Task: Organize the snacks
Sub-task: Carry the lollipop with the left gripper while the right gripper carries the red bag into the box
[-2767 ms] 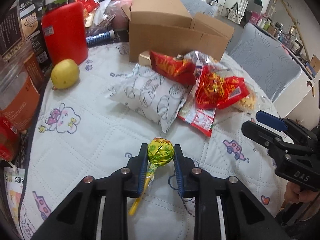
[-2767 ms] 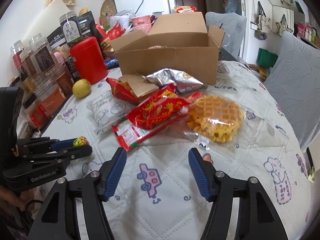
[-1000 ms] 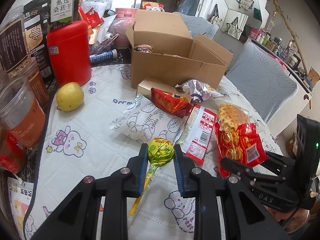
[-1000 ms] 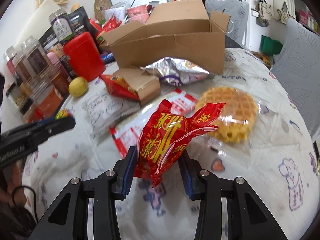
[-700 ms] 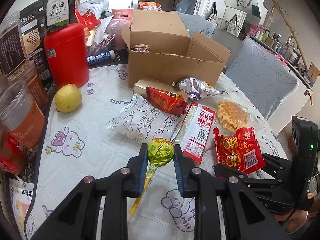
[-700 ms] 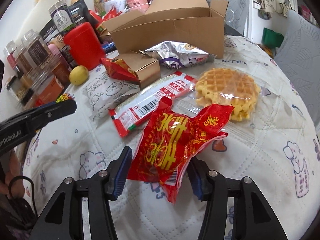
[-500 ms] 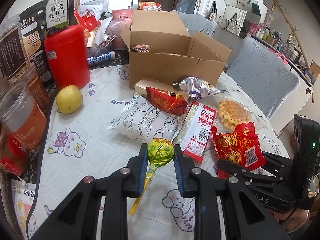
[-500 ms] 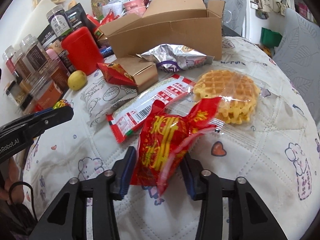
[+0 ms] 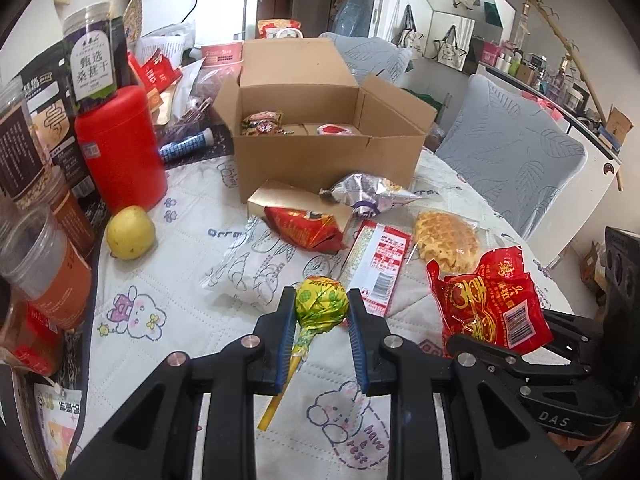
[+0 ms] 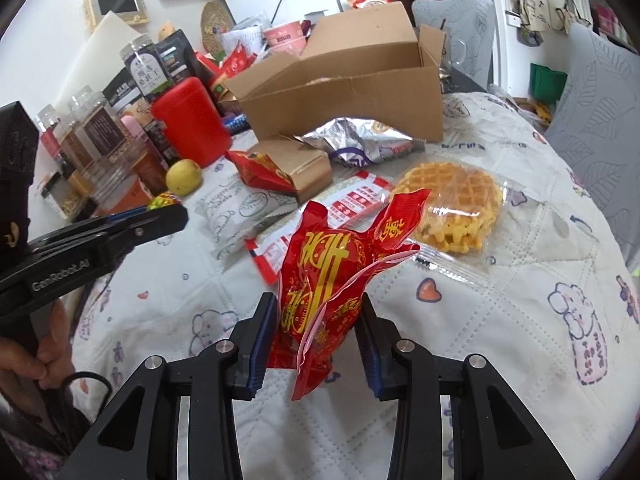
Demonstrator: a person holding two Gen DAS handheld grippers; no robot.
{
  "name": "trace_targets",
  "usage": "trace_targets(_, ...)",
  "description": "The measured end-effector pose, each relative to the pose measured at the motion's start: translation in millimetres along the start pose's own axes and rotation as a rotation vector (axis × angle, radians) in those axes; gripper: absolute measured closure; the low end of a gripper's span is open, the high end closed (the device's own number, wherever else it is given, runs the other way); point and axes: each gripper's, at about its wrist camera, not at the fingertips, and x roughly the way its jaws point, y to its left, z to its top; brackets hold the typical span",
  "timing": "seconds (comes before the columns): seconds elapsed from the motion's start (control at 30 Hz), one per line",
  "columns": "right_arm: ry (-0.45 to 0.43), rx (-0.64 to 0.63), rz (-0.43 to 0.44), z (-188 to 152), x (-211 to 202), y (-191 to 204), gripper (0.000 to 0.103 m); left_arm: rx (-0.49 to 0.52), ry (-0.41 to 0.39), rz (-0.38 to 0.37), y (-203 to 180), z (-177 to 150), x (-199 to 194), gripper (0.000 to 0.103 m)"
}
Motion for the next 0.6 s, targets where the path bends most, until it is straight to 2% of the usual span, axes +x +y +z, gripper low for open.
trace_targets(0.2,-0.044,-0.026,0.037,13.4,-21.7,7.7,0.065,0.035,-0.043,-0.016,-11.9,14.1,-8.9,0.078)
trace_targets(0.6,-0.159,-0.128,0.027,62.6,-52.4,23.1,0.065,0.107,-0.170,-0.024,-30.5,64.2,-25.4,0.078)
